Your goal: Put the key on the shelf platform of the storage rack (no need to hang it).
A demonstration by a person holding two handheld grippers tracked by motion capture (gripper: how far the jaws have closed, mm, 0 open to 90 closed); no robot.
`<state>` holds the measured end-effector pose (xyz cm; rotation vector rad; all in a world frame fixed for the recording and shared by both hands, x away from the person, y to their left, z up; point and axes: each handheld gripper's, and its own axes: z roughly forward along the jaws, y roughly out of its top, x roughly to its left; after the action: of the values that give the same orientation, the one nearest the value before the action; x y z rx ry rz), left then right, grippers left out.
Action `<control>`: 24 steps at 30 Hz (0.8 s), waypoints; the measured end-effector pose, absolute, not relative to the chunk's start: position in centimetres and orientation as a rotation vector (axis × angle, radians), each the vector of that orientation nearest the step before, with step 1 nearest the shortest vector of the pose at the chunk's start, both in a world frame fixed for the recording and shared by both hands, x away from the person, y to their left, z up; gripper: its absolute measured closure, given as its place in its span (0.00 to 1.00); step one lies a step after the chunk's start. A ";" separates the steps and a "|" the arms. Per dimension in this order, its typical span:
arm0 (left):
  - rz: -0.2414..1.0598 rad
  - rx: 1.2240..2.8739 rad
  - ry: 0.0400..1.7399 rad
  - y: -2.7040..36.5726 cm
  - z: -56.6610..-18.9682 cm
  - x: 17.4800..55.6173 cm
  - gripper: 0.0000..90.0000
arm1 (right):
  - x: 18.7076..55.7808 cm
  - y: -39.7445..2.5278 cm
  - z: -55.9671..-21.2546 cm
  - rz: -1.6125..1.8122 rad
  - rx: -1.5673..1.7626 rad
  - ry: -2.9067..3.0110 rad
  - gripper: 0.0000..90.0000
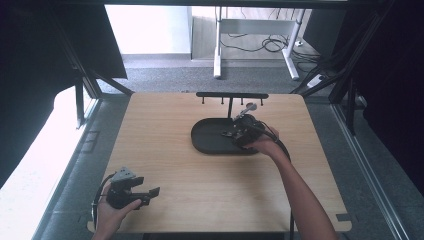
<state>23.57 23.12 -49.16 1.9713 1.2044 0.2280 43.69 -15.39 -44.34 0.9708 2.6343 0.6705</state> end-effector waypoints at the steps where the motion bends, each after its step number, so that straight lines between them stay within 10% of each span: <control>1: 0.228 1.971 1.204 23.1 -49.1 23.6 0.24 | 43.2 -15.3 -44.2 0.680 0.970 2.637 0.42; 24: 0.213 1.995 1.184 22.3 -49.3 23.5 0.24 | 32.8 -17.6 -47.6 0.906 0.899 2.676 0.42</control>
<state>23.54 22.34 -49.27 1.9953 1.1842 0.2131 32.82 -17.57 -47.61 0.8985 2.6758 0.9060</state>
